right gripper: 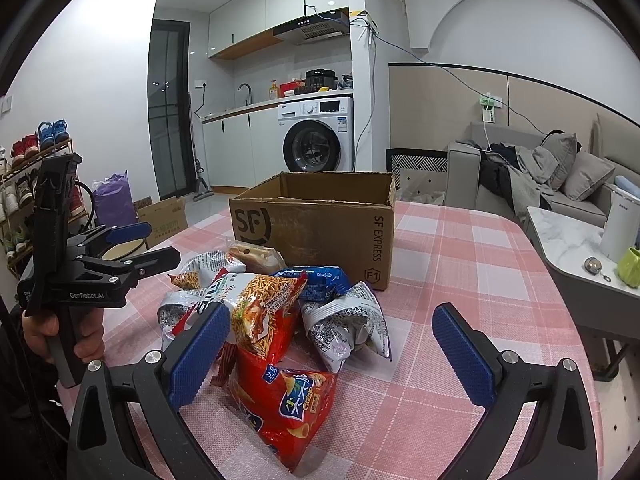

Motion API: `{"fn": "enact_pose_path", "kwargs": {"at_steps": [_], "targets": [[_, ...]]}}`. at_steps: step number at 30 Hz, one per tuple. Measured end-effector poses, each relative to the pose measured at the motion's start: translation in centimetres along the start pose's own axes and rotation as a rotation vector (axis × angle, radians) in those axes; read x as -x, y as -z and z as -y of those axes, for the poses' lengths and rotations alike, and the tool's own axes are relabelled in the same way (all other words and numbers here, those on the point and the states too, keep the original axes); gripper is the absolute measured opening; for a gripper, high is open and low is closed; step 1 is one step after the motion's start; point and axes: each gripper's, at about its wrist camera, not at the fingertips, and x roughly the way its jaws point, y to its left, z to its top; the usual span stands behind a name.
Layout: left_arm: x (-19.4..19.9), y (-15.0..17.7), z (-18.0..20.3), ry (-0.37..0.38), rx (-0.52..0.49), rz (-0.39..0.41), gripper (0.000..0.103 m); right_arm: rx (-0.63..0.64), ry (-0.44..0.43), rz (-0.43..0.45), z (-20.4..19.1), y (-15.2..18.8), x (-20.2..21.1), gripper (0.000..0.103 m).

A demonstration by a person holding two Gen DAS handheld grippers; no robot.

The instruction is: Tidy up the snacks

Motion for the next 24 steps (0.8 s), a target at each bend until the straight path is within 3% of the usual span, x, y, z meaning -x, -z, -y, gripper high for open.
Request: {"fn": "enact_pose_path", "kwargs": {"at_steps": [17, 24], "targets": [[-0.8, 0.0, -0.5, -0.002, 0.015, -0.017, 0.102, -0.013, -0.011, -0.007, 0.2, 0.1, -0.1, 0.103], [-1.3, 0.0, -0.7, 0.002, 0.029, -0.041, 0.102, -0.033, -0.033, -0.056, 0.2, -0.1, -0.2, 0.103]]}}
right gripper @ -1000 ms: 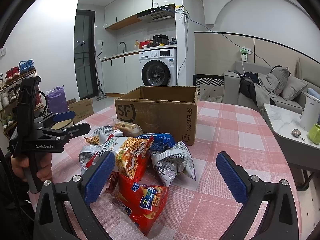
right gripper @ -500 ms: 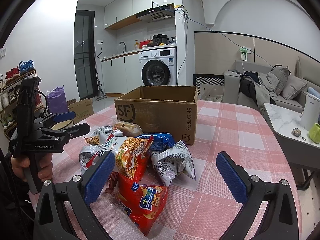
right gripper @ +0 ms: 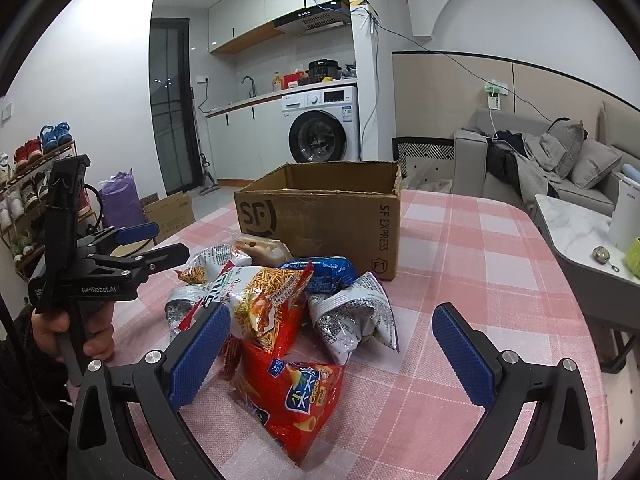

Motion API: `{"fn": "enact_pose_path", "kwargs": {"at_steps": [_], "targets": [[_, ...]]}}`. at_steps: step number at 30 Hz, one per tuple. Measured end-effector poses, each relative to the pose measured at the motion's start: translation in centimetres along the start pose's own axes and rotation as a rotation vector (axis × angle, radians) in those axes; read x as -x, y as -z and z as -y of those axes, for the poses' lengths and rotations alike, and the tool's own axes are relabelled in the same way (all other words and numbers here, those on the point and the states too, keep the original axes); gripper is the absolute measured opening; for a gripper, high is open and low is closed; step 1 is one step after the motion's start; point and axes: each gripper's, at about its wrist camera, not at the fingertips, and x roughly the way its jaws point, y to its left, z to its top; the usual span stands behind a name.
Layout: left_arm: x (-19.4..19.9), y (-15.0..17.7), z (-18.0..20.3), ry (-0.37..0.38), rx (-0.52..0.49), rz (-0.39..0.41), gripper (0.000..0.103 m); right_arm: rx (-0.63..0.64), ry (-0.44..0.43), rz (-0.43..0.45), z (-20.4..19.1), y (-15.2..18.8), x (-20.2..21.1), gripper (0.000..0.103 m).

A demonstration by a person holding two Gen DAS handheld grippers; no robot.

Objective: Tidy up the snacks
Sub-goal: 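Grasp the white noodle-snack bag with the left tool while the right tool grasps the red chip bag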

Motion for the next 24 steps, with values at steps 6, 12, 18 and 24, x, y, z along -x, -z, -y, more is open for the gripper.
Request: {"fn": "enact_pose_path", "kwargs": {"at_steps": [6, 12, 18, 24], "targets": [[-0.3, 0.0, 0.4, 0.009, -0.024, -0.024, 0.102, -0.019, -0.014, -0.045, -0.2, 0.5, 0.2, 0.103], [-0.7, -0.3, 0.3, 0.014, -0.03, -0.063, 0.102, -0.022, -0.05, -0.109, -0.3, 0.9, -0.7, 0.103], [-2.1, -0.2, -0.3, 0.011, -0.019, -0.132, 0.102, -0.045, -0.098, -0.197, -0.5, 1.7, -2.0, 0.103], [-3.9, -0.1, -0.2, 0.006, -0.026, -0.197, 0.102, -0.075, -0.135, -0.263, -0.3, 2.2, -3.4, 0.102]]}}
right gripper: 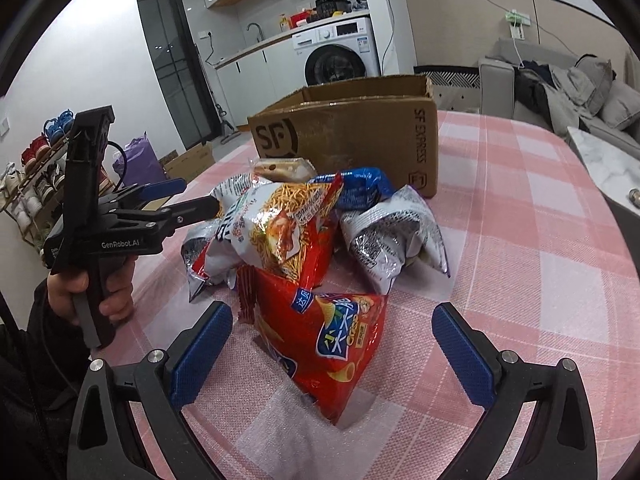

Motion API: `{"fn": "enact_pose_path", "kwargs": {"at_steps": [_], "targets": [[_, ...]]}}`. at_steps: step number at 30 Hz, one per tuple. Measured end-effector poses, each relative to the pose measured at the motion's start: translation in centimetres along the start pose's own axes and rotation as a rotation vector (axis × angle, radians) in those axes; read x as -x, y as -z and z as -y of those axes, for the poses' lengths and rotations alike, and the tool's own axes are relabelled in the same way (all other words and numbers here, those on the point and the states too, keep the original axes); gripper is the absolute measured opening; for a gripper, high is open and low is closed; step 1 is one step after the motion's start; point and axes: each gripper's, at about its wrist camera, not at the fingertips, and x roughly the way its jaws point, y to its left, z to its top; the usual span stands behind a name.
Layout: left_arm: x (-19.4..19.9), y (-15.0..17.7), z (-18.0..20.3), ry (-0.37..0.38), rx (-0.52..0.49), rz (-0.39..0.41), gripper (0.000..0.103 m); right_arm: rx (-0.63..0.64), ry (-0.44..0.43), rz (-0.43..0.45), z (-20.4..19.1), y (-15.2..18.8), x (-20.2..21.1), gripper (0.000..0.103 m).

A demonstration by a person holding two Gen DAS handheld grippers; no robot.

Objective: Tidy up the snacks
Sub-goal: 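Grasp the white noodle-snack bag with the left tool while the right tool grasps the red chip bag, then lift both held bags off the pile toward the cardboard box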

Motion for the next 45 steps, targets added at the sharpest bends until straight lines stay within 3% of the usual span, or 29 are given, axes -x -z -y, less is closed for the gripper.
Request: {"fn": "enact_pose_path", "kwargs": {"at_steps": [6, 9, 15, 17, 19, 24, 37, 42, 45], "targets": [[-1.9, -0.7, -0.8, 0.033, 0.036, -0.054, 0.102, -0.02, -0.028, -0.045, 0.0, 0.0, -0.9, 0.09], [-2.7, -1.0, -1.0, 0.055, 0.041, -0.071, 0.102, -0.033, -0.047, -0.056, 0.1, 0.0, -1.2, 0.09], [-4.5, -1.0, -1.4, 0.133, 0.079, -0.123, 0.092, -0.048, -0.072, -0.071, 0.1, 0.0, -1.8, 0.086], [-4.7, -0.9, -1.4, 0.138, 0.072, -0.113, 0.088, -0.049, -0.079, -0.071, 0.1, -0.1, -1.9, 0.085], [-4.8, -0.8, -1.5, 0.155, 0.069, -0.105, 0.073, -0.055, -0.083, -0.071, 0.1, -0.2, -2.1, 0.085], [-4.7, -0.7, -1.4, 0.189, 0.061, -0.094, 0.056, -0.055, -0.093, -0.079, 0.0, -0.2, -2.4, 0.085], [-2.4, -0.1, -1.2, 0.186, 0.061, -0.041, 0.047, -0.061, -0.1, -0.08, 0.1, -0.5, -2.7, 0.083], [-1.2, 0.3, -1.0, 0.185, 0.054, -0.013, 0.046, -0.071, -0.093, -0.077, 0.4, -0.3, -2.8, 0.064], [-0.5, 0.6, -0.9, 0.182, 0.048, 0.001, 0.045, -0.077, -0.102, -0.074, 0.6, -0.2, -2.7, 0.06]]}}
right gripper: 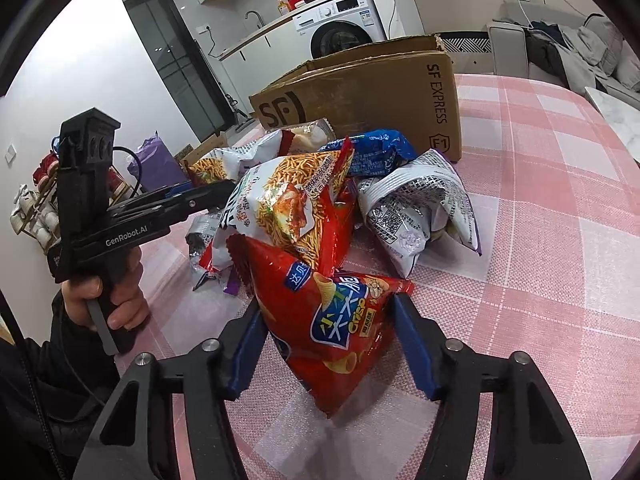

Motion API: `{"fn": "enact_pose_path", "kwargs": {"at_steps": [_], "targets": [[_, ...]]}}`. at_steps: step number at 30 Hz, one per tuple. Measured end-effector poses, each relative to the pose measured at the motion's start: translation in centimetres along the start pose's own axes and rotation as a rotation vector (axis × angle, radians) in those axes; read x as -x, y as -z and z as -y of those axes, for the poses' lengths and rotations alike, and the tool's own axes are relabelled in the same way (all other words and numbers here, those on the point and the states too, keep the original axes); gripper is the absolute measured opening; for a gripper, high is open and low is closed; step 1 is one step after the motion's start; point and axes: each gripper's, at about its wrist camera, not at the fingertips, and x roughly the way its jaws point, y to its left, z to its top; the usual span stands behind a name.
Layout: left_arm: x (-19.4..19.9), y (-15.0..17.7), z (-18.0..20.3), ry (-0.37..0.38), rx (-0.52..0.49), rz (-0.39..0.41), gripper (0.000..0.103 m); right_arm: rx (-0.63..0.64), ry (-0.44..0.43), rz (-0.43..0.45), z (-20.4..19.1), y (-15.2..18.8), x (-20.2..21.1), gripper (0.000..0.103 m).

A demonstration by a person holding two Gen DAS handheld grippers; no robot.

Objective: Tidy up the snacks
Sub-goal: 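Lift both held bags off the pile toward the cardboard box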

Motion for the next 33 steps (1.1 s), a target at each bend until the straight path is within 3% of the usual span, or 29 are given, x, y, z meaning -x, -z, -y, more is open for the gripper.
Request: {"fn": "enact_pose_path", "kwargs": {"at_steps": [16, 23, 25, 29, 33], "targets": [[3.8, 1.5, 1.7, 0.016, -0.045, 0.072, 0.044, 0.057, -0.027, 0.061, -1.0, -0.2, 1.3, 0.036], [5.0, 1.8, 2.4, 0.028, -0.059, 0.095, 0.044, 0.079, 0.001, 0.076, -1.3, 0.2, 2.0, 0.035], [5.1, 1.7, 2.7, 0.028, -0.06, 0.095, 0.044, 0.094, 0.029, 0.062, -1.4, 0.2, 1.5, 0.041], [5.3, 1.7, 2.9, 0.026, -0.06, 0.094, 0.044, 0.103, 0.085, 0.012, -1.4, 0.2, 0.2, 0.065], [5.5, 1.7, 3.0, 0.027, -0.061, 0.098, 0.044, 0.062, 0.099, -0.03, -0.8, -0.2, -1.0, 0.079]]}}
